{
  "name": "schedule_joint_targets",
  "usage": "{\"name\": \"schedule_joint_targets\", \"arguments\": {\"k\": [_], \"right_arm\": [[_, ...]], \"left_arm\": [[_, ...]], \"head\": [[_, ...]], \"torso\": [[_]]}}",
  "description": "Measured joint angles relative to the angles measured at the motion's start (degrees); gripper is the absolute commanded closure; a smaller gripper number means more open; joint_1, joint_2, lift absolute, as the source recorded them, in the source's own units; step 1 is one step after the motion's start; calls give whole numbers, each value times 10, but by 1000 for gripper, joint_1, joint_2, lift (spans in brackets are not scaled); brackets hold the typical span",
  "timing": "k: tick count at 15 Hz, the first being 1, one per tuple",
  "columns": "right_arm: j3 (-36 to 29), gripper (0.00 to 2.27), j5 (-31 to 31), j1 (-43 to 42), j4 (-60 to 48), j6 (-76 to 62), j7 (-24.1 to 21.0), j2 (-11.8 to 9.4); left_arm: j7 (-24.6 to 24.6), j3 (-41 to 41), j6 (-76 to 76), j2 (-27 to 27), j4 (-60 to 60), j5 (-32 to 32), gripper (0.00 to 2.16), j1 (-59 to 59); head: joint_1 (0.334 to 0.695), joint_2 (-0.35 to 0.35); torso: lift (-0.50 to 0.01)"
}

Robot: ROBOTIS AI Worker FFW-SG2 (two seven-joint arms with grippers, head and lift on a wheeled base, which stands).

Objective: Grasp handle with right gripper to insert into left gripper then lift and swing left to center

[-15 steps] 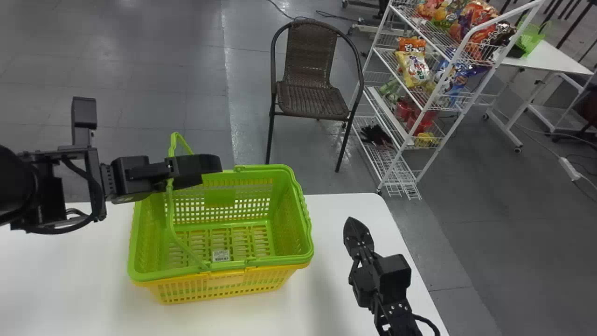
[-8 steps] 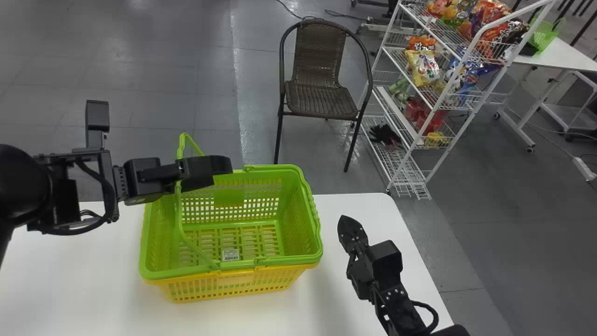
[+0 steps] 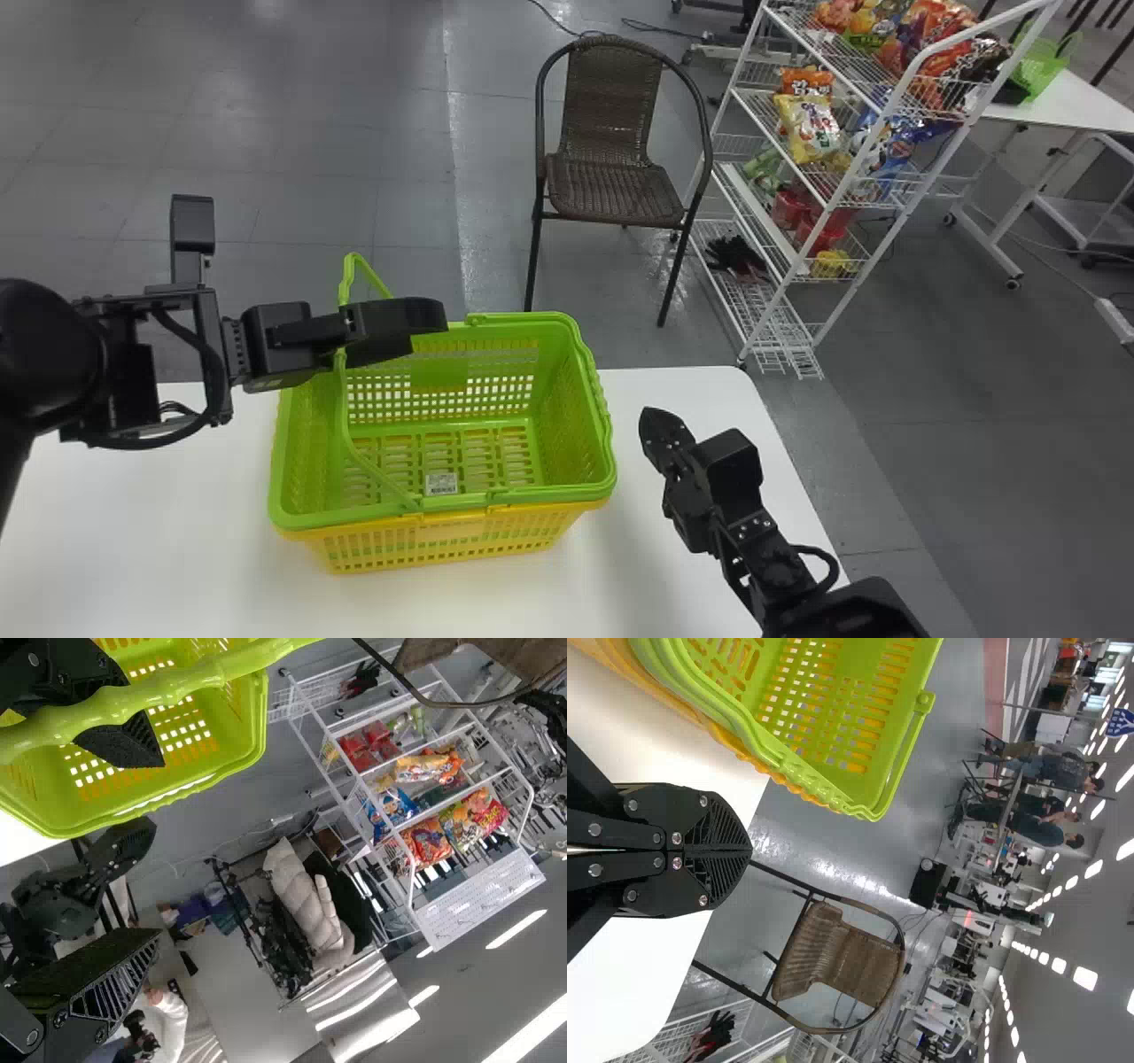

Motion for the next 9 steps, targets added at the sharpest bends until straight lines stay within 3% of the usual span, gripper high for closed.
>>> {"name": "schedule_joint_targets", "arguments": {"k": [9], "right_arm": [[27,2152,11,-28,13,18,36,-16]], "left_arm": [[0,1,0,0,-1,3,151,2]], "head": [[695,-218]], "torso": [[0]]}}
